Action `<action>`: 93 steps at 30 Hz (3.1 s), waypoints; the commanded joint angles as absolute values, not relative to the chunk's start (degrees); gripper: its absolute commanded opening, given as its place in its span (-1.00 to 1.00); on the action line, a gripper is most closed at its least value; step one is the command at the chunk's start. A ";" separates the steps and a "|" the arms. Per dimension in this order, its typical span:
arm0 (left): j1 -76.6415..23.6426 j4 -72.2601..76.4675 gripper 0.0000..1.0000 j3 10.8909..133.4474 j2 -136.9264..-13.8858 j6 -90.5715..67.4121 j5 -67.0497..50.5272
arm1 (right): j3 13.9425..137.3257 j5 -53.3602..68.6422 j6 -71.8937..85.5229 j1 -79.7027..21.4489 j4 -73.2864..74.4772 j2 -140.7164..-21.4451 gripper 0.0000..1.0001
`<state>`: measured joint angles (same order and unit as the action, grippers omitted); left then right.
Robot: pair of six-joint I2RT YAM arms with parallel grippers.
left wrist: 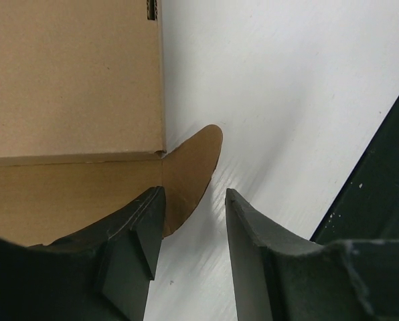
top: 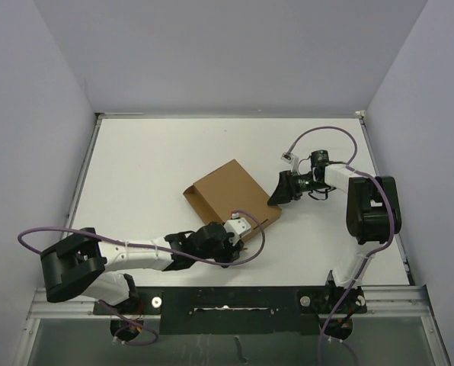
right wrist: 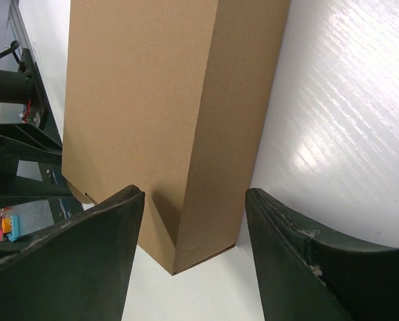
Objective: Fold the paper box
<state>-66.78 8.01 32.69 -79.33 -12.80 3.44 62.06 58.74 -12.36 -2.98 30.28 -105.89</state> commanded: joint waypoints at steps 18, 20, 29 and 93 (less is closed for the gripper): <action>-67.24 13.33 -0.91 33.21 -79.30 -13.87 7.26 | 64.34 60.32 -12.05 -2.80 30.46 -106.79 0.25; -67.24 13.46 -0.93 32.97 -79.20 -14.09 7.32 | 64.34 60.17 -12.02 -2.81 30.41 -106.89 0.25; -67.23 13.69 -1.00 31.80 -78.16 -14.94 7.78 | 64.49 57.69 -11.93 -2.79 30.79 -107.72 0.16; -66.18 34.33 -1.00 16.03 -78.97 -15.03 6.03 | 65.74 50.71 -12.57 -2.83 32.88 -111.11 -0.15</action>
